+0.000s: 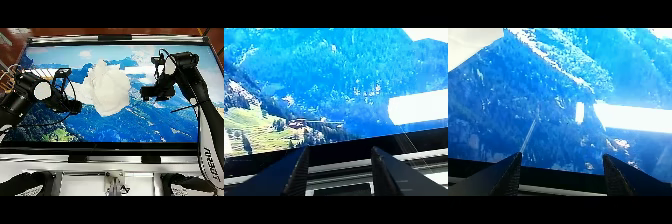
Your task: Fold the shirts.
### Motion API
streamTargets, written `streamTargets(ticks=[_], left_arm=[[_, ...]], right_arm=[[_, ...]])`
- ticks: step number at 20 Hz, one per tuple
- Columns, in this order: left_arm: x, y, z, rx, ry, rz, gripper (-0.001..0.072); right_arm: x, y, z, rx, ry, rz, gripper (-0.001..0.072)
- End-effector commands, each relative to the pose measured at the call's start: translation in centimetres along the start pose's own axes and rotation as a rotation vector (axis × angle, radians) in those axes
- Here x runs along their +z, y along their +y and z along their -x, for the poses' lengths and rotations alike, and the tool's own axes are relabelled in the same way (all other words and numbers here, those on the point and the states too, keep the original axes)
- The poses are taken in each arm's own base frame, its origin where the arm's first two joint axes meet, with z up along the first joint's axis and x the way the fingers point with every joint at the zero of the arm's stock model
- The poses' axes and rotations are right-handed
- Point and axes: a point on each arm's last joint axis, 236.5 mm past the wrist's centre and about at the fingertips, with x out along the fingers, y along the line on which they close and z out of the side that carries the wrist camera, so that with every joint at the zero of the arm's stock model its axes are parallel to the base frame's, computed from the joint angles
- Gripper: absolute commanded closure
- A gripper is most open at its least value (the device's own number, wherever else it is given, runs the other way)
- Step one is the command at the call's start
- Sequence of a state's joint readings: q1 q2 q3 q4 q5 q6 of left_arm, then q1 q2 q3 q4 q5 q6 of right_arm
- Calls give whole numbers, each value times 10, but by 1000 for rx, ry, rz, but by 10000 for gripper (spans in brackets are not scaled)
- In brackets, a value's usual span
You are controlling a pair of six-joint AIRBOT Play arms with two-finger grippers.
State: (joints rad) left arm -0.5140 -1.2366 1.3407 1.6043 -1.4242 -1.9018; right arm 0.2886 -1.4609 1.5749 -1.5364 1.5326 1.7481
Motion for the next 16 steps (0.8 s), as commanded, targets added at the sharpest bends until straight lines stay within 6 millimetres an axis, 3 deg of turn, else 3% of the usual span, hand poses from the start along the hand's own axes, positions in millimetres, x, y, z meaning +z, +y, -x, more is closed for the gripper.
streamTargets(ticks=[1,14,16], left_arm=[[0,0,0,0,0,1,254],[0,0,0,0,-1,1,254],[0,0,0,0,0,1,254]], right_arm=[[0,0,0,0,1,1,79],[1,1,0,2,-3,-13,79],[17,6,0,25,-69,-61,78]])
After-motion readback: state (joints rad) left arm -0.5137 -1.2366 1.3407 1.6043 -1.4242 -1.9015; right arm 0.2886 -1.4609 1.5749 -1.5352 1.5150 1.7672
